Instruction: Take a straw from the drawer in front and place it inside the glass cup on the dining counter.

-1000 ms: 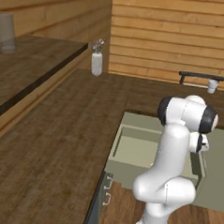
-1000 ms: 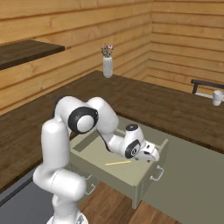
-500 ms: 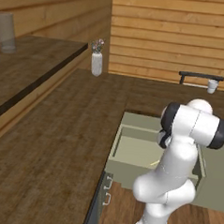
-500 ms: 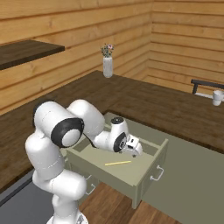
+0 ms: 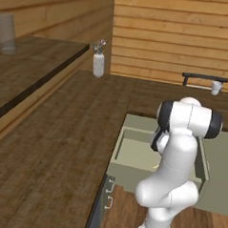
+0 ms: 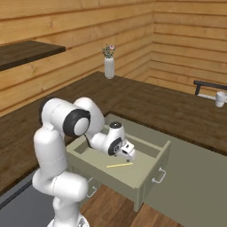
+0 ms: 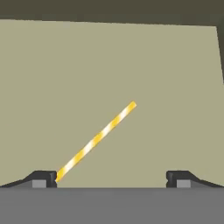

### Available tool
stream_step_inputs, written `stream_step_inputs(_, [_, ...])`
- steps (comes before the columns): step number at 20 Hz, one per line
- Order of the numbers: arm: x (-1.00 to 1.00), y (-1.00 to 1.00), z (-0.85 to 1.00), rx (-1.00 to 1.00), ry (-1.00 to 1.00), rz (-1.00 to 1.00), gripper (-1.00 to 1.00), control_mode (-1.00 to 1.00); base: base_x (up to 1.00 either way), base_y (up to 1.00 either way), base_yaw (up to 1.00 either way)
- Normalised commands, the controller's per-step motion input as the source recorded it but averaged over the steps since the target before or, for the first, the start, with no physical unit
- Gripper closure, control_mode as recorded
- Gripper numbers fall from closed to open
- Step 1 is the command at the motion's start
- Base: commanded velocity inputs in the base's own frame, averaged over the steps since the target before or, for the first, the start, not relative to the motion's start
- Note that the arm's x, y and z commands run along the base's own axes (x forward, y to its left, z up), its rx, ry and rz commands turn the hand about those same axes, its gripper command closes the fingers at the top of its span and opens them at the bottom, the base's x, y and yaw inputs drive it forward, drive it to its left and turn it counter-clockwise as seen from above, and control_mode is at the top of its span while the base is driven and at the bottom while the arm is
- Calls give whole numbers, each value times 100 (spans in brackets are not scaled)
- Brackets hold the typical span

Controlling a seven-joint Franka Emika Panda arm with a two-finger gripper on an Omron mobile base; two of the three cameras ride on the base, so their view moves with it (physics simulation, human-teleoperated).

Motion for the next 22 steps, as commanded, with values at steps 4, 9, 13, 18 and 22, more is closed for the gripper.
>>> stream_step_inputs(4, [24,-6,-45,16,1,-12,-100,-100,0,0,0])
stream_step_inputs(9, [25,-7,-23,6,0,-14,-100,-100,0,0,0])
stream_step_inputs(13, [23,-14,-17,0,5,-19,-100,-100,0,0,0])
stream_step_inputs(18, [35,-1,-4,0,5,-14,-100,-100,0,0,0])
stream_step_inputs(22, [42,0,0,0,2,-5,-100,-100,0,0,0])
